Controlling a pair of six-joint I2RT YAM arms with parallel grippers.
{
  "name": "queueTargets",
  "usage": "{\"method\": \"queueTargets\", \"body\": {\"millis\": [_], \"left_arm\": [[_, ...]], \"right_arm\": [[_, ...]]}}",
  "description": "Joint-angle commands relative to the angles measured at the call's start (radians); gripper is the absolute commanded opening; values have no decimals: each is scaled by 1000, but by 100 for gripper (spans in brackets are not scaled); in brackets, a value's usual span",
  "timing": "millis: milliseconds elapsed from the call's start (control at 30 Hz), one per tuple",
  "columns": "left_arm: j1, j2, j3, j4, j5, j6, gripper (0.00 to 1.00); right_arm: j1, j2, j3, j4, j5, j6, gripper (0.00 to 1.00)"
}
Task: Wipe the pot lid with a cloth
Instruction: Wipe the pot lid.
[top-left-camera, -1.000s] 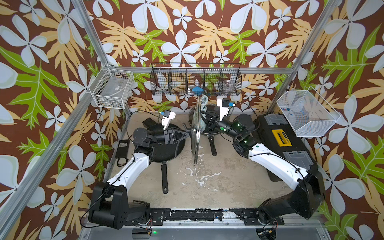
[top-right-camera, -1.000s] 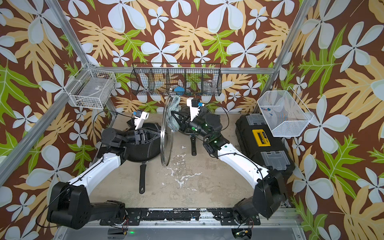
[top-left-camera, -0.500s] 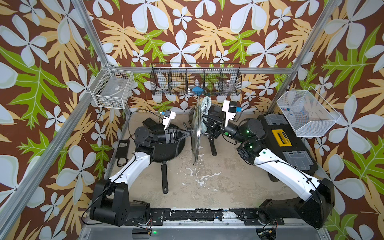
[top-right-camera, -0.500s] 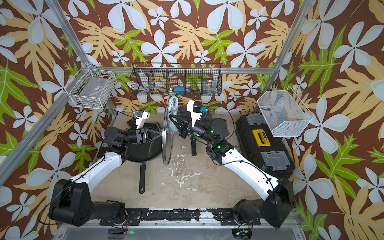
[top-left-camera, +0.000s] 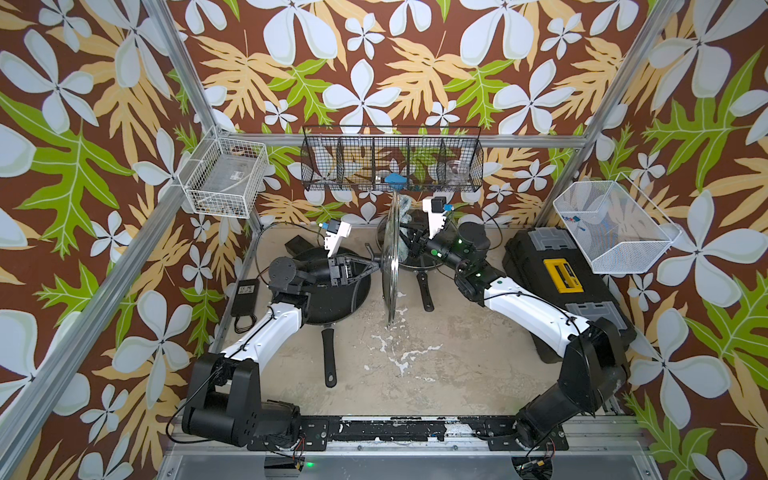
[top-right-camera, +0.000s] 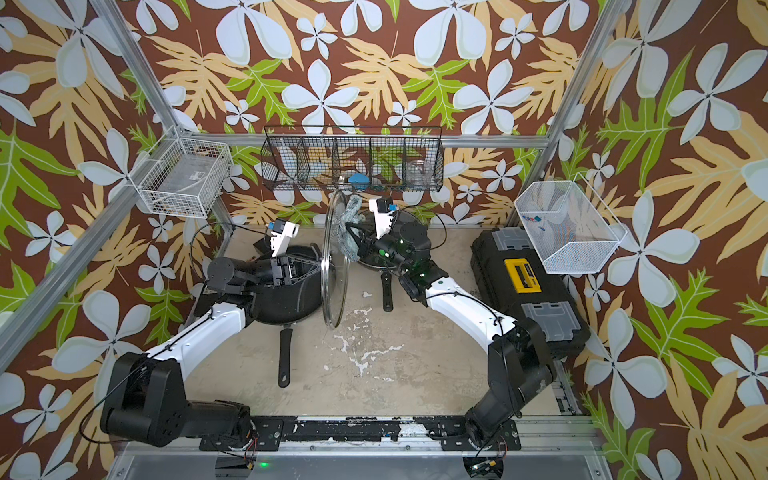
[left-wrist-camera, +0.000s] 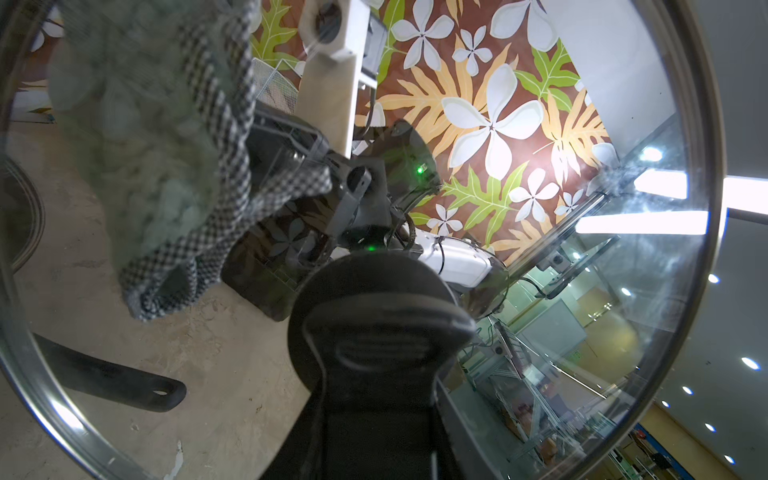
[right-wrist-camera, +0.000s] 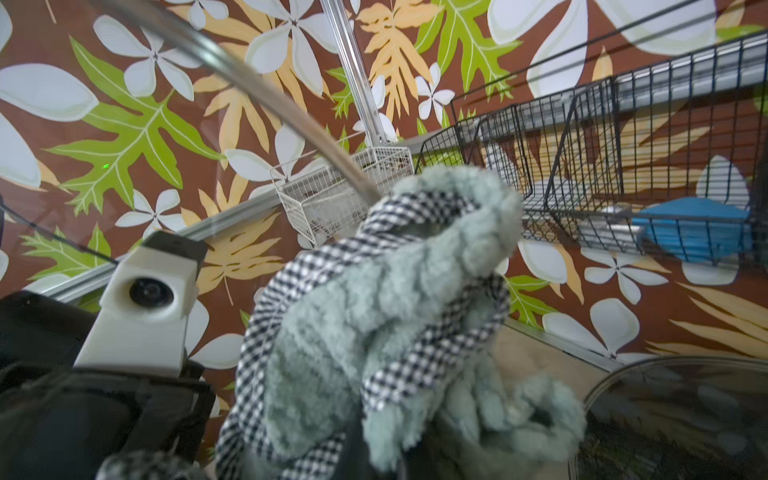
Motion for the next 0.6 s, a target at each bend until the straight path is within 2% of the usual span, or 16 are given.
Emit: {"method": "queueTargets", "body": {"millis": [0, 233, 400, 500, 567], "left_arm": [[8, -4, 15, 110, -68, -13, 0], [20, 11, 10, 116, -75, -18, 0], [31, 24, 7, 170, -78, -62, 0], [31, 33, 6, 208, -78, -93, 0], [31, 36, 5, 230, -79, -109, 0]], "right_arm": [[12, -59, -69, 79, -73, 7, 0], [85, -234, -149, 121, -188, -64, 0], [116, -339, -223, 226, -269, -34, 0], [140, -369, -241, 218, -291, -46, 0], [144, -364, -238, 182, -256, -64, 0]]}}
